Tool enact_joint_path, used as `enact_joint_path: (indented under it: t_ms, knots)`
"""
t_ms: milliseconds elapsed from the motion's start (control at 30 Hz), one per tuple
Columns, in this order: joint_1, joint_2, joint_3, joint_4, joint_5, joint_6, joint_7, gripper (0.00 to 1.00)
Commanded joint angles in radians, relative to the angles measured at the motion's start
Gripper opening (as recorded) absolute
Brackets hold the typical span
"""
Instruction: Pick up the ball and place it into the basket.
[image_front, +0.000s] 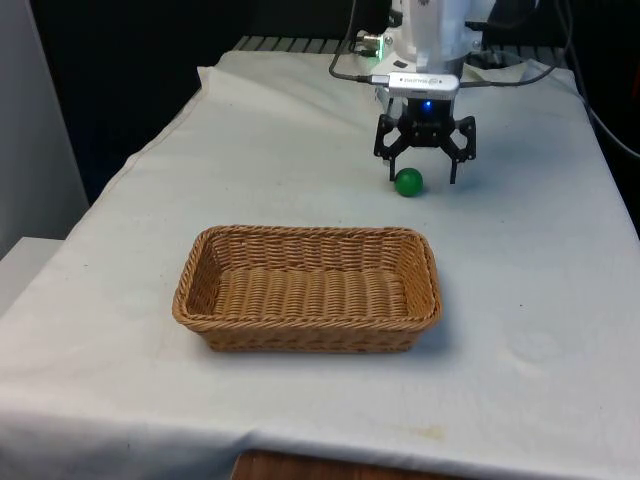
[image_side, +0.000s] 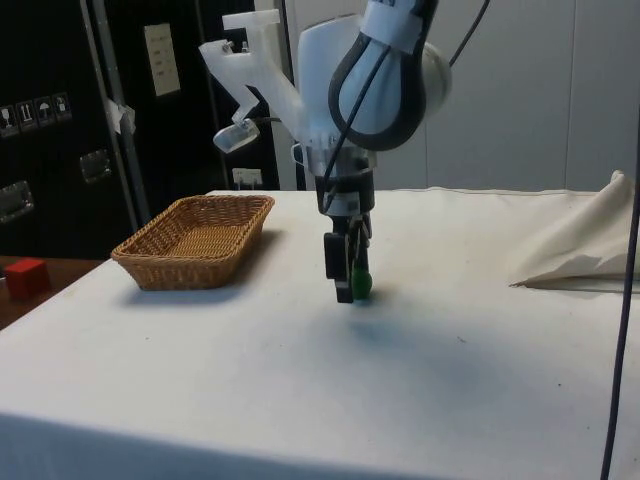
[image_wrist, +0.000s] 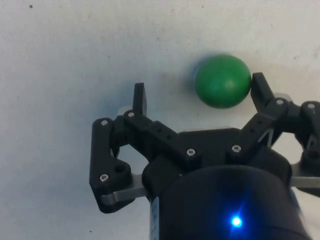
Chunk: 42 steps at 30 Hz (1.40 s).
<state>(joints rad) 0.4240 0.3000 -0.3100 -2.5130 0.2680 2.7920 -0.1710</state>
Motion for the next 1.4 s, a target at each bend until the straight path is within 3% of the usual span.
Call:
enact_joint_path:
  t_ms: [0, 167, 333, 367, 400, 433, 500, 533, 767, 967, 1000, 1033, 1067, 1300, 1333, 1367]
  knots:
    - [0.000, 0.004, 0.002, 0.001, 0.001, 0.011, -0.003, 1.00]
    - [0.001, 0.003, -0.001, 0.001, -0.002, 0.006, -0.003, 0.97]
    - [0.002, 0.003, -0.002, 0.000, -0.003, 0.004, -0.003, 0.53]
    - [0.002, 0.003, -0.002, 0.000, -0.003, 0.004, -0.003, 0.42]
    - [0.000, 0.001, -0.001, 0.000, 0.000, 0.000, -0.004, 0.24]
    - [0.002, 0.002, -0.002, 0.000, -0.003, 0.003, -0.003, 0.24]
    - [0.002, 0.002, -0.003, 0.000, -0.003, 0.003, -0.003, 0.04]
    - [0.002, 0.002, -0.003, 0.000, -0.003, 0.003, -0.003, 0.00]
    - [0.003, -0.004, -0.005, -0.002, -0.007, 0.000, -0.002, 0.01]
    - [0.009, -0.061, -0.021, -0.018, -0.028, -0.023, 0.009, 0.01]
    - [0.000, -0.054, -0.005, -0.015, -0.004, -0.015, -0.005, 0.01]
    - [0.009, -0.071, -0.022, -0.020, -0.031, -0.029, 0.010, 0.01]
    - [0.009, -0.071, -0.022, -0.020, -0.031, -0.029, 0.010, 0.01]
    - [0.003, -0.152, -0.033, -0.022, -0.059, -0.089, 0.016, 0.01]
    - [0.000, -0.151, -0.022, -0.023, -0.033, -0.083, -0.001, 0.01]
    - [0.002, -0.159, -0.035, -0.021, -0.062, -0.095, 0.017, 0.01]
